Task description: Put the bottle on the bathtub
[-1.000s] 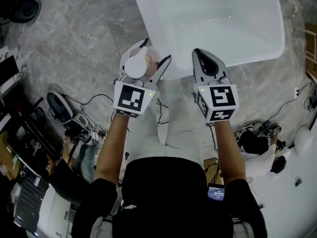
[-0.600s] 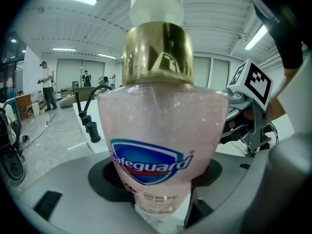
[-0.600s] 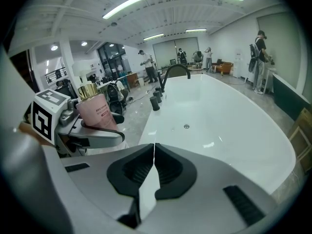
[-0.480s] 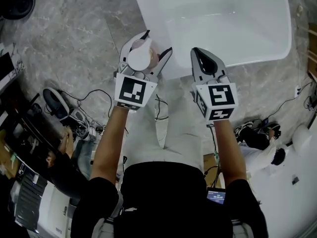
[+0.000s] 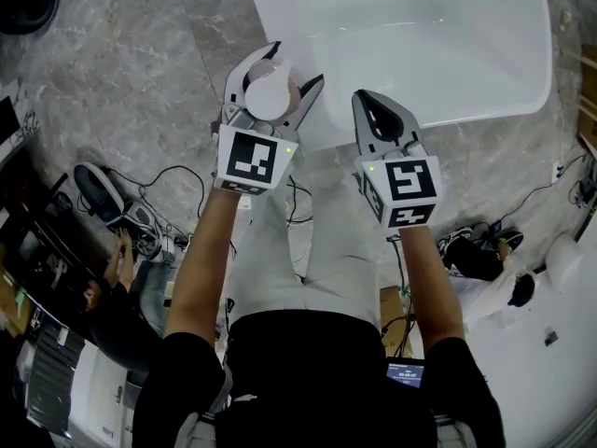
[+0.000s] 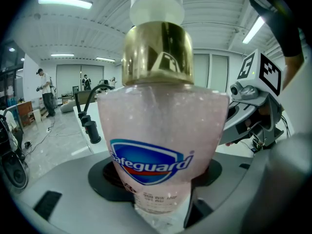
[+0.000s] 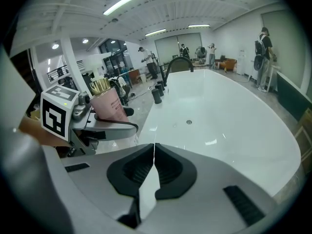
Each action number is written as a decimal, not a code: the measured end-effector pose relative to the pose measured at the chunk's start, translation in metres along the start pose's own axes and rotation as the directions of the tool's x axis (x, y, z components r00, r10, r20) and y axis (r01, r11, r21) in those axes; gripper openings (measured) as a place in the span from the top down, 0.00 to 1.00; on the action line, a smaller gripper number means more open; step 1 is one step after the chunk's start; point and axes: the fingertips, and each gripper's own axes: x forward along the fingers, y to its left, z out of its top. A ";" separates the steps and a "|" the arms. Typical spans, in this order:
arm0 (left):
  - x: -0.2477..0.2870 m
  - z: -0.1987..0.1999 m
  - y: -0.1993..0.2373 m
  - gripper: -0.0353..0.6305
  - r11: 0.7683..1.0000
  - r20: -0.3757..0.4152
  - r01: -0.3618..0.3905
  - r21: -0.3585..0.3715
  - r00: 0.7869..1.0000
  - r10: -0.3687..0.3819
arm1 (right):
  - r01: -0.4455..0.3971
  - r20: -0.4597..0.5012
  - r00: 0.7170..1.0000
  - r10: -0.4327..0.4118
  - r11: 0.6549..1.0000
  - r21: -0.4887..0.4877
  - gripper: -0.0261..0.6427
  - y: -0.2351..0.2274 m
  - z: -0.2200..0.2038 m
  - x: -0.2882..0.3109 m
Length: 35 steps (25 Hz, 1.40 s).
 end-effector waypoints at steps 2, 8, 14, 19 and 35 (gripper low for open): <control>0.001 -0.001 0.001 0.47 1.000 -0.011 -0.003 -0.023 1.000 0.002 | -0.002 -0.003 1.000 0.002 1.000 0.003 0.92 0.000 -0.002 0.002; 0.008 -0.005 0.006 0.47 1.000 0.006 -0.012 -0.002 1.000 0.012 | -0.003 -0.014 1.000 0.003 1.000 0.000 0.92 0.000 -0.010 0.009; 0.016 -0.007 0.005 0.47 0.999 0.030 -0.018 0.044 0.999 0.016 | -0.005 -0.025 1.000 0.005 1.000 -0.001 0.92 -0.001 -0.016 0.011; 0.024 -0.010 0.004 0.47 0.998 0.031 -0.027 0.065 0.999 0.025 | -0.002 -0.031 1.000 0.002 1.000 0.001 0.92 -0.003 -0.022 0.016; 0.021 -0.006 -0.002 0.47 0.999 0.090 -0.024 0.022 0.996 0.021 | -0.003 -0.047 0.999 0.003 1.000 0.006 0.92 -0.004 -0.030 0.017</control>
